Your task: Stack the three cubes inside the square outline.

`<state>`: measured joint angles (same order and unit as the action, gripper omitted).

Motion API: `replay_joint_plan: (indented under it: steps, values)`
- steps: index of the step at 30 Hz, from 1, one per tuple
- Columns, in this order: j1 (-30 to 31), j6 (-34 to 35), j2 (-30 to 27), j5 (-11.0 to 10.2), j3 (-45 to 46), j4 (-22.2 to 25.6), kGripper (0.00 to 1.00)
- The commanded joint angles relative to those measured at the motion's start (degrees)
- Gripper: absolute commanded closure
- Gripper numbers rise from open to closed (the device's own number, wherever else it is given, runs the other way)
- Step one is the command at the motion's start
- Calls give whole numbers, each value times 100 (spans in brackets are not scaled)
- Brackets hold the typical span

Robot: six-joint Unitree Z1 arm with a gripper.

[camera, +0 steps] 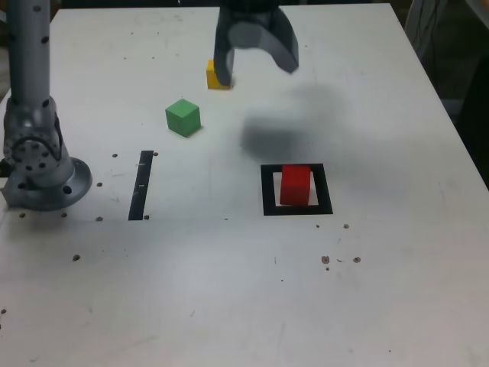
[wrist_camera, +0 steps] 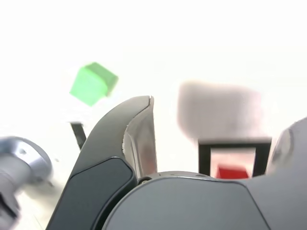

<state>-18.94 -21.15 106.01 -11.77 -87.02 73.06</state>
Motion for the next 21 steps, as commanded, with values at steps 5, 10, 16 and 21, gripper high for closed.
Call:
replay_joint_plan:
  steps: [5,10,16,21]
  values:
    - [-1509,-1128,30,-303,-101,-51,1]
    - [-2373,-1851,193,-312,-187,-96,1]
    - [-2528,-2220,581,-286,-117,-283,1]
    - [-2537,-2268,821,-315,76,-536,1]
